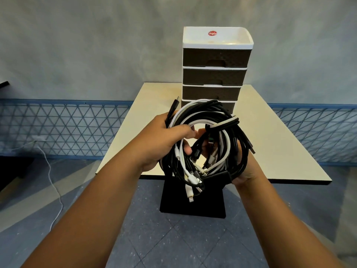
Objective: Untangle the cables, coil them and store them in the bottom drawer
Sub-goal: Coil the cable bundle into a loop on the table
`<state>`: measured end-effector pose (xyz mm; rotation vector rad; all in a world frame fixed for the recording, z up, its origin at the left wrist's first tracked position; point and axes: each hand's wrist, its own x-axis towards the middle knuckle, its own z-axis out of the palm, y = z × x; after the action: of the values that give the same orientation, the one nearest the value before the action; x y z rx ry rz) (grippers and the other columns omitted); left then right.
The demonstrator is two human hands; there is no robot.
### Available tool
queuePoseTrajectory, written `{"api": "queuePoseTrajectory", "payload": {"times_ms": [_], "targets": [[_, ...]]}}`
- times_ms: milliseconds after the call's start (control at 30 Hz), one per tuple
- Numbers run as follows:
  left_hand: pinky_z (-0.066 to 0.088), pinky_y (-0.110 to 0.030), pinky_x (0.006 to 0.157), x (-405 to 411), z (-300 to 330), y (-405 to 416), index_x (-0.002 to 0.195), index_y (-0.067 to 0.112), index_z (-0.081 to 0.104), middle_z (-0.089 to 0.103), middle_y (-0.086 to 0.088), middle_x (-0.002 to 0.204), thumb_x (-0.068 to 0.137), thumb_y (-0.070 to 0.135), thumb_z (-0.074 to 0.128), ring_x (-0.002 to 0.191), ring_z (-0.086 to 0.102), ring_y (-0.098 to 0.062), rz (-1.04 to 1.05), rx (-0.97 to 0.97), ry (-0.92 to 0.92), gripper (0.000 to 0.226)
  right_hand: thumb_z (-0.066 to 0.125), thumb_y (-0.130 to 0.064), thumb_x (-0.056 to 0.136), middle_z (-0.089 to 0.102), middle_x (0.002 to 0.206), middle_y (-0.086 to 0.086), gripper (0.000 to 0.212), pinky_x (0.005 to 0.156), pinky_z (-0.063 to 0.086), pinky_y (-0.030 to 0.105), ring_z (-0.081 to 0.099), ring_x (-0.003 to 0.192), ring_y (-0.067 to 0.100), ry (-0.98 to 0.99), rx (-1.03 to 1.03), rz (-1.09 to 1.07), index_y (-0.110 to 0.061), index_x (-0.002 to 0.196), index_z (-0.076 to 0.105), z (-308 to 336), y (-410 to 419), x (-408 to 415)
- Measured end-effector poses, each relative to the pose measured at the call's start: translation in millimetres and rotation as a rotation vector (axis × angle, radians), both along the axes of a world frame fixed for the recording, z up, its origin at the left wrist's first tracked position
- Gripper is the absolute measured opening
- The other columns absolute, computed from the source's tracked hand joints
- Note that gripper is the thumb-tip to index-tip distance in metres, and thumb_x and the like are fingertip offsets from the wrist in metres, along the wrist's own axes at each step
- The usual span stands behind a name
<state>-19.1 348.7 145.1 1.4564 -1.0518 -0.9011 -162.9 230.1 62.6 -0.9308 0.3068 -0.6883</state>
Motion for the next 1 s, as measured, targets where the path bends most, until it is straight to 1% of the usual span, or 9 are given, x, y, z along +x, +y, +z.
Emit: {"api": "queuePoseTrajectory", "payload": {"times_ms": [33,100,167,267,433,567,667,800,1000], "targets": [[0.052,-0.036,0.062,1,0,-1,0.09,0.01,0.065,0.068,-0.024,0.083,0.08,0.015,0.065,0.058,0.062,-0.02,-0.002,0.009,-0.01,0.012,0.096,-0.049,0.041,0.07,0.061,0.002,0.041,0.049,0.054,0.021,0.068,0.054,0.012,-0.016,-0.03,0.049,-0.018,0.06,0.078,-4,-3,0],[0.052,-0.034,0.058,3,-1,-2,0.089,0.013,0.065,0.07,-0.025,0.094,0.081,0.013,0.065,0.059,0.064,-0.021,0.01,0.018,-0.017,0.008,0.098,-0.049,0.029,0.072,0.071,0.005,0.057,0.059,0.058,0.025,0.07,0.064,0.017,-0.039,0.004,0.163,-0.015,0.071,0.079,-5,-4,2],[0.054,-0.036,0.06,4,-4,-4,0.09,0.011,0.065,0.072,-0.021,0.089,0.086,0.007,0.063,0.059,0.065,-0.021,0.048,0.022,-0.049,0.007,0.09,-0.044,0.057,0.075,0.095,0.012,0.052,0.078,0.058,0.034,0.072,0.089,0.025,-0.106,0.093,0.228,-0.008,0.093,0.079,2,-1,3],[0.057,-0.04,0.065,1,-12,-8,0.092,0.013,0.065,0.073,-0.013,0.079,0.085,0.006,0.062,0.062,0.069,-0.024,0.084,0.04,-0.114,0.01,0.052,-0.025,0.095,0.056,0.13,0.032,0.051,0.109,0.037,0.05,0.052,0.126,0.042,-0.183,0.152,0.263,0.012,0.129,0.052,3,-2,6],[0.056,-0.035,0.061,3,-31,-14,0.093,0.012,0.063,0.073,-0.007,0.076,0.086,0.007,0.059,0.058,0.065,-0.022,0.1,0.102,-0.092,0.01,0.062,-0.033,0.084,0.062,0.121,0.026,0.054,0.113,0.03,0.051,0.053,0.121,0.039,-0.041,0.233,0.264,0.003,0.124,0.059,-18,-9,8],[0.053,-0.038,0.062,5,-42,-15,0.086,0.012,0.066,0.072,-0.02,0.086,0.082,0.008,0.059,0.061,0.061,-0.022,0.106,0.09,0.022,0.009,0.037,-0.031,0.096,0.064,0.116,0.027,0.048,0.105,0.042,0.054,0.057,0.117,0.041,-0.018,0.34,0.223,0.004,0.117,0.061,-17,-15,13],[0.052,-0.037,0.063,7,-45,-17,0.094,0.014,0.064,0.075,-0.014,0.089,0.088,0.003,0.055,0.06,0.059,-0.021,0.128,0.046,0.072,0.016,0.022,-0.032,0.098,0.046,0.141,0.032,0.058,0.114,0.027,0.057,0.044,0.132,0.045,-0.059,0.45,0.284,0.002,0.136,0.049,-13,-17,14],[0.051,-0.033,0.059,11,-50,-19,0.109,0.013,0.063,0.075,-0.01,0.087,0.09,0.004,0.054,0.06,0.06,-0.021,0.161,0.024,0.093,0.023,0.028,-0.035,0.093,0.023,0.155,0.031,0.059,0.118,0.018,0.057,0.03,0.141,0.045,-0.126,0.476,0.33,-0.006,0.143,0.041,-23,-20,20],[0.052,-0.032,0.057,18,-57,-19,0.105,0.011,0.062,0.074,-0.012,0.091,0.09,0.009,0.055,0.062,0.067,-0.02,0.176,0.089,0.029,0.017,0.043,-0.031,0.087,0.038,0.148,0.025,0.05,0.116,0.024,0.056,0.037,0.139,0.042,-0.09,0.456,0.211,-0.005,0.13,0.05,-31,-27,27]]}}
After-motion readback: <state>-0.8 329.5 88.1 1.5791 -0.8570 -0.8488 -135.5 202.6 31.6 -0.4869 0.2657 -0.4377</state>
